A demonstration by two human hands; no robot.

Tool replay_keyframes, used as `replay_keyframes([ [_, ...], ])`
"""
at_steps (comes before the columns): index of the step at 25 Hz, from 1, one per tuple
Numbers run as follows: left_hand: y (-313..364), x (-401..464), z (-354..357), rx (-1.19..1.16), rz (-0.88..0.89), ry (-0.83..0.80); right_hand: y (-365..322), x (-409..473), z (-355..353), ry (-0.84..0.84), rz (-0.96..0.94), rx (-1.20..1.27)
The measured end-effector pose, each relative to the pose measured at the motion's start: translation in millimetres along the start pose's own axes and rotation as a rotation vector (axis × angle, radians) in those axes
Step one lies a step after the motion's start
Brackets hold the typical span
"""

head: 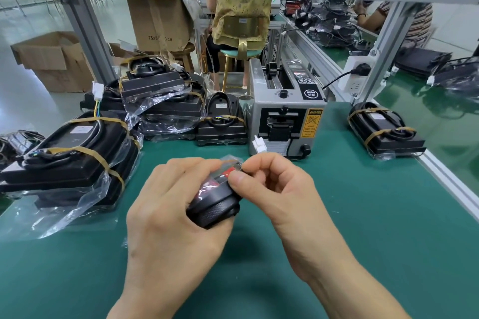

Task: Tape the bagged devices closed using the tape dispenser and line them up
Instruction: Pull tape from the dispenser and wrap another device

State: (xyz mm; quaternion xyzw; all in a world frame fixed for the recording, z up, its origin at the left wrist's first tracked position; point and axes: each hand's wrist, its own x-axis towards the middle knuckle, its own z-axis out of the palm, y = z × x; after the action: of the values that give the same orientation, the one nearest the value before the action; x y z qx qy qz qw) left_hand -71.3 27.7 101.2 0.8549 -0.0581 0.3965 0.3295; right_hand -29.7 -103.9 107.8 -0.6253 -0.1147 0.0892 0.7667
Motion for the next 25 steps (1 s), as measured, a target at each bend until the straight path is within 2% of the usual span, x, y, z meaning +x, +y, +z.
replay_keyframes([
  [4, -1.0, -0.5, -1.4, -0.008, 0.011, -0.02, 9.0, 3.0, -9.9, 0.059, -0.042, -0.132],
  [7, -12.0, 1.7, -11.3, -0.1, -0.052, -0.02, 15.7, -0.9, -20.7, 0.095, -0.132, -0.301],
  [9, -20.4, 1.6, -18.8, -0.285, -0.184, 0.014, 19.4, -5.8, -27.2, 0.102, -0.215, -0.452],
  [12, -30.8, 0.1, -20.2, -0.74, -0.391, 0.071, 20.0, -11.0, -39.6, 0.077, -0.192, -0.565],
  [15, -37.1, -2.4, -9.1, -1.053, -0.494, 0.088, 17.5, -10.5, -44.2, -0.102, -0.07, -0.558],
  [17, -38.3, -6.4, 0.3, -1.184, -0.56, 0.109, 14.7, -9.4, -41.9, -0.227, -0.062, -0.558],
  [19, -40.0, -11.3, 6.7, -1.239, -0.626, 0.127, 11.0, -7.3, -40.9, -0.262, -0.115, -0.555],
  [22, -47.3, -13.8, 9.1, -1.248, -0.661, 0.019, 6.8, -3.4, -46.5, -0.222, -0.149, -0.615],
  [25, -51.8, -16.8, 7.6, -1.038, -0.675, -0.082, 7.0, -0.5, -54.2, -0.102, -0.197, -0.86],
])
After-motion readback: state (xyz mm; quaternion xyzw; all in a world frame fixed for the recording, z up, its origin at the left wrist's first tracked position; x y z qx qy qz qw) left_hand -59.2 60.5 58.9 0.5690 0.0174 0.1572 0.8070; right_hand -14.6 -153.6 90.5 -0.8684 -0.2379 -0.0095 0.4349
